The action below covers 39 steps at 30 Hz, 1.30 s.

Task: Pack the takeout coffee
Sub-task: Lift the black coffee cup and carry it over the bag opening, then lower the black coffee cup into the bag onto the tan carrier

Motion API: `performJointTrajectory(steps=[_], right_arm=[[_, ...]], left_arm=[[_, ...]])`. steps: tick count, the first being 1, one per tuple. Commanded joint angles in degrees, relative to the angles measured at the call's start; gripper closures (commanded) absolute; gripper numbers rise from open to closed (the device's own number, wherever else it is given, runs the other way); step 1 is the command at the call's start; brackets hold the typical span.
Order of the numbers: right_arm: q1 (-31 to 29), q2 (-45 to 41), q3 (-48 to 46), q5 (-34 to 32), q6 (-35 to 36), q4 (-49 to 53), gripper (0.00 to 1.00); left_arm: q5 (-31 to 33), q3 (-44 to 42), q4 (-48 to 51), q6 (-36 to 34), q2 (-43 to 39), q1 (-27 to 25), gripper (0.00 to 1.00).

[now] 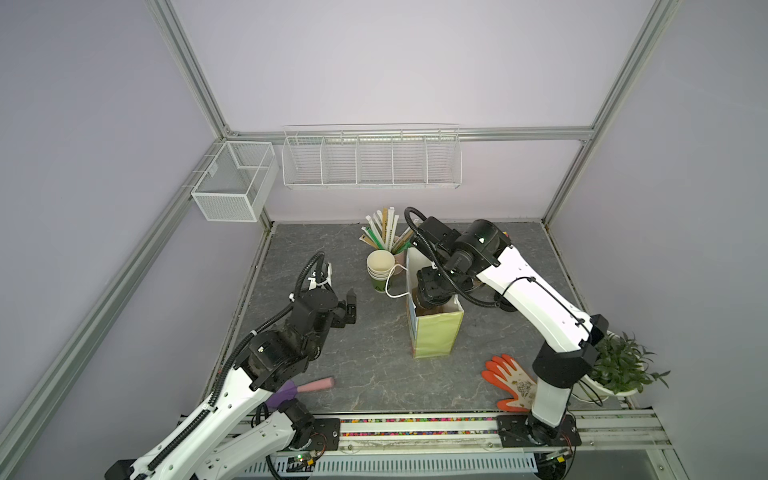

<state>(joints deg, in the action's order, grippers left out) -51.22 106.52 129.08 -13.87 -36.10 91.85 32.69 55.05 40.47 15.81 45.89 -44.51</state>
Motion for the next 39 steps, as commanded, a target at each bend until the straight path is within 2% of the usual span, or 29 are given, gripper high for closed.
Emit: performJointTrajectory(steps=[1, 10, 18, 32, 39], right_arm=[[0.6, -2.04, -1.58, 2.53, -1.98, 9.9, 0.4], [0.44, 1.07, -2.63, 5.22, -4.47, 9.92, 0.4], [0.33, 2.02, -9.0, 5.91, -5.66, 9.86, 0.41], [0.27, 4.8, -10.02, 6.22, -7.75, 9.74, 0.41], [0.16, 4.22, -15.16, 8.7, -7.44, 4.93, 0.41]], left_arm=[[-0.82, 0.32, 1.19, -0.11, 0.3, 0.39, 0.01], [-0.78, 0.32, 1.44, -0.08, 0.55, 0.41, 0.01], [-0.85, 0.43, 1.65, -0.08, 0.8, 0.39, 0.01], [-1.36, 0.32, 1.72, 0.0, 0.33, 0.39, 0.01], [-1.56, 0.32, 1.72, 0.01, 0.18, 0.39, 0.01]])
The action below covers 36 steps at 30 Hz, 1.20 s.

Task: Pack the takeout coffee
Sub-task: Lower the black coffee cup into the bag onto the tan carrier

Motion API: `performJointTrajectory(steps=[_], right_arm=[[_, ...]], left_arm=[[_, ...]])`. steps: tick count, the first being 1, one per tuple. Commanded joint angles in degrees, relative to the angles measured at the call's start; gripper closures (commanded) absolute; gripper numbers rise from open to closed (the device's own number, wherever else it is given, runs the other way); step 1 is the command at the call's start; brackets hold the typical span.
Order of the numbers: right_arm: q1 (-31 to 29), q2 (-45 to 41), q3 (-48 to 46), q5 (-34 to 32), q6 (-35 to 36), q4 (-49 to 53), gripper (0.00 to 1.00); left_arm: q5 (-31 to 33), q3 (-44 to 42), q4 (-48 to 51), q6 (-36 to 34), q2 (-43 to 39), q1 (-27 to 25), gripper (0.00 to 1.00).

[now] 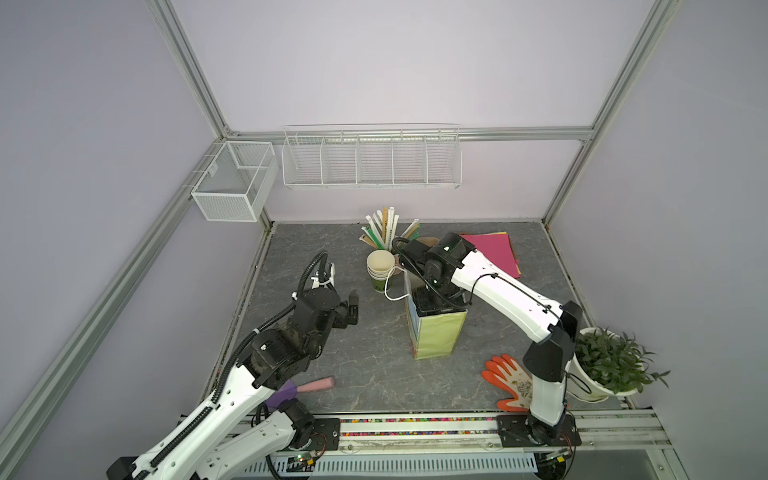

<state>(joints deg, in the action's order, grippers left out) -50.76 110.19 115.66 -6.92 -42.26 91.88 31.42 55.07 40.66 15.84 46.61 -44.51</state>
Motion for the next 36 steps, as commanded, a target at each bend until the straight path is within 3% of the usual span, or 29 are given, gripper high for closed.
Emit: performJointTrajectory(steps=[1, 25, 36], right_arm=[[-0.21, 0.63, -2.42, 1.79, -1.27, 4.71, 0.41], [0.75, -2.08, -12.61, 3.94, 1.38, -7.25, 0.42], [0.75, -3.63, -2.34, -0.51, 2.53, -1.18, 0.42]], left_arm=[[-0.26, 0.3, 1.53, -0.02, -0.55, 0.39, 0.01], [-0.07, 0.14, 1.61, -0.08, 0.0, 0.39, 0.01], [-0.28, 0.28, 1.7, -0.1, 1.1, 0.48, 0.01]])
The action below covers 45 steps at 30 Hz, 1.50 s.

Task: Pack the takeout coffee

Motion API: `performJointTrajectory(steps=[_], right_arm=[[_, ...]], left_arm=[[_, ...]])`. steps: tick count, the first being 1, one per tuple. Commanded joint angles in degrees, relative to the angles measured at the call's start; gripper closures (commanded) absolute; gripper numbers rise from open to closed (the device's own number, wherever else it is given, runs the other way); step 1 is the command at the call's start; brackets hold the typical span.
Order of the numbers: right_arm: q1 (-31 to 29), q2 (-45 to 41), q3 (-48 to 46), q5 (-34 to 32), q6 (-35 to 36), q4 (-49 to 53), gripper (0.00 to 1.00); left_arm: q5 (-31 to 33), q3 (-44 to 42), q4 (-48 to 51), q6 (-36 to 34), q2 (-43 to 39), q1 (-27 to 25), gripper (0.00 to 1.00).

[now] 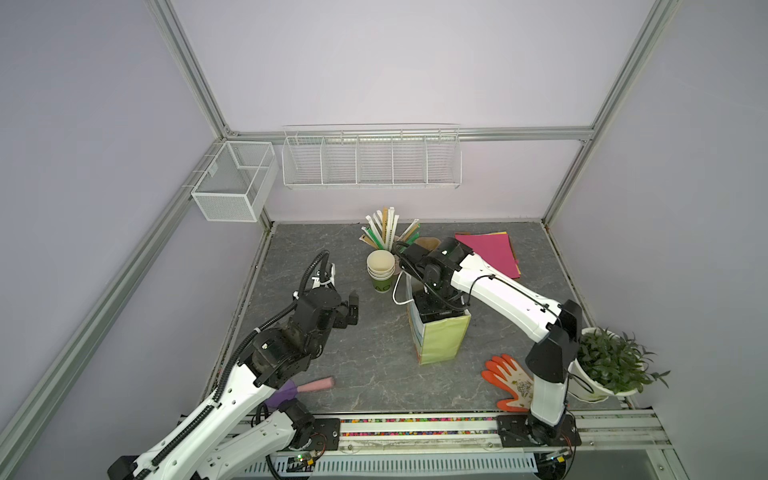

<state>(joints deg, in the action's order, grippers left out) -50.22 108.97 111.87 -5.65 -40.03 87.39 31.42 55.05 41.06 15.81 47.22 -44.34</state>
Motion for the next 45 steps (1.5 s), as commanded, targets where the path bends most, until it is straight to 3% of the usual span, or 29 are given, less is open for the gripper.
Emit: performJointTrajectory(steps=[1, 13, 22, 45], right_arm=[[0.19, -2.74, 1.35, -1.73, 0.19, 3.4, 0.42], [0.04, -8.99, -8.24, -1.66, -1.93, -5.39, 0.42], [-0.35, -7.16, -9.03, -3.88, 0.16, -7.27, 0.42], [0.06, -5.8, -15.91, -0.68, 3.22, -10.17, 0.43]], left_arm=[[-0.3, 0.32, 1.39, -0.09, 0.5, 0.3, 0.01], [-0.43, 0.32, 1.56, -0.08, 1.06, 0.3, 0.01], [-0.63, 0.15, 1.68, -0.08, 0.94, 0.3, 0.01], [-0.91, 0.24, 1.83, -0.26, 1.74, 0.3, 0.01]])
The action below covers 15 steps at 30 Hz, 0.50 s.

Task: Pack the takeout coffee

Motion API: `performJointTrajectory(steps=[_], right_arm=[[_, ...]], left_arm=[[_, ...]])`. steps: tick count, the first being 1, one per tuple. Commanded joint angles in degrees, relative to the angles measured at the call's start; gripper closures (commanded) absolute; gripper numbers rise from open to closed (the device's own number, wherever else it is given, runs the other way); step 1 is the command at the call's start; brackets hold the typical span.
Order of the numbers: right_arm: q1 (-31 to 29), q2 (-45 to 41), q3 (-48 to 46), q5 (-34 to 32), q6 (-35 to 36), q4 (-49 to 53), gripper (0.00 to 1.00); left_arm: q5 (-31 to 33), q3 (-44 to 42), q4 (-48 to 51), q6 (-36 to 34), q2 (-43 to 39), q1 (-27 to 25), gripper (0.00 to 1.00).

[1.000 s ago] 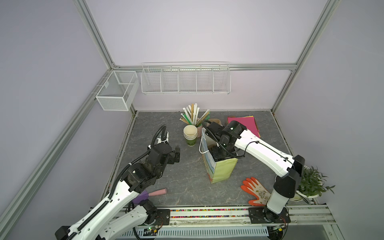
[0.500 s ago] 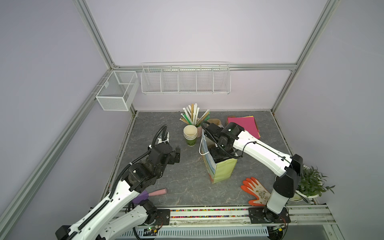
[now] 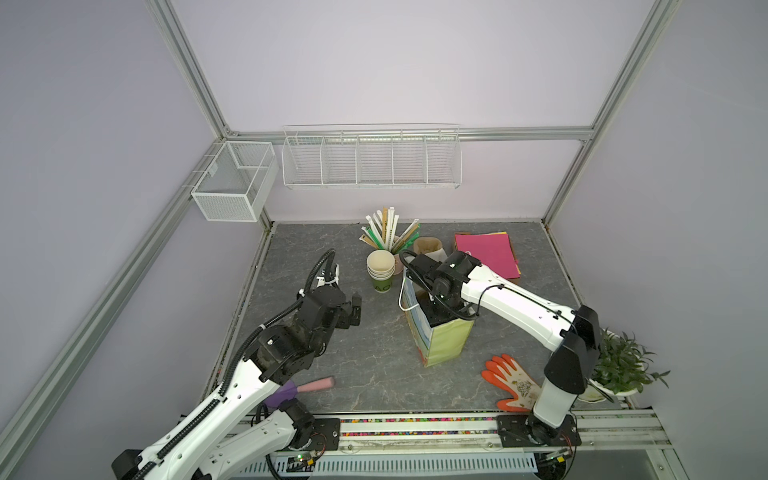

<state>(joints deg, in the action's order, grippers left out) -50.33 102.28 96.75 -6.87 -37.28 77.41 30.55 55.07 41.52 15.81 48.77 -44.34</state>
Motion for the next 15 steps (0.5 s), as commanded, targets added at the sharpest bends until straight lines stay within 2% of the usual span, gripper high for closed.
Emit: performJointTrajectory(steps=[1, 15], right_arm=[[0.18, 1.08, -0.95, 0.55, 0.58, -0.23, 0.43], [0.82, 1.52, -7.12, 1.12, 0.79, -2.25, 0.43]], left_arm=[[-0.04, 0.21, 1.37, -0.26, 0.23, 0.31, 0.01], [-0.13, 0.21, 1.46, -0.26, 0.37, 0.33, 0.01]])
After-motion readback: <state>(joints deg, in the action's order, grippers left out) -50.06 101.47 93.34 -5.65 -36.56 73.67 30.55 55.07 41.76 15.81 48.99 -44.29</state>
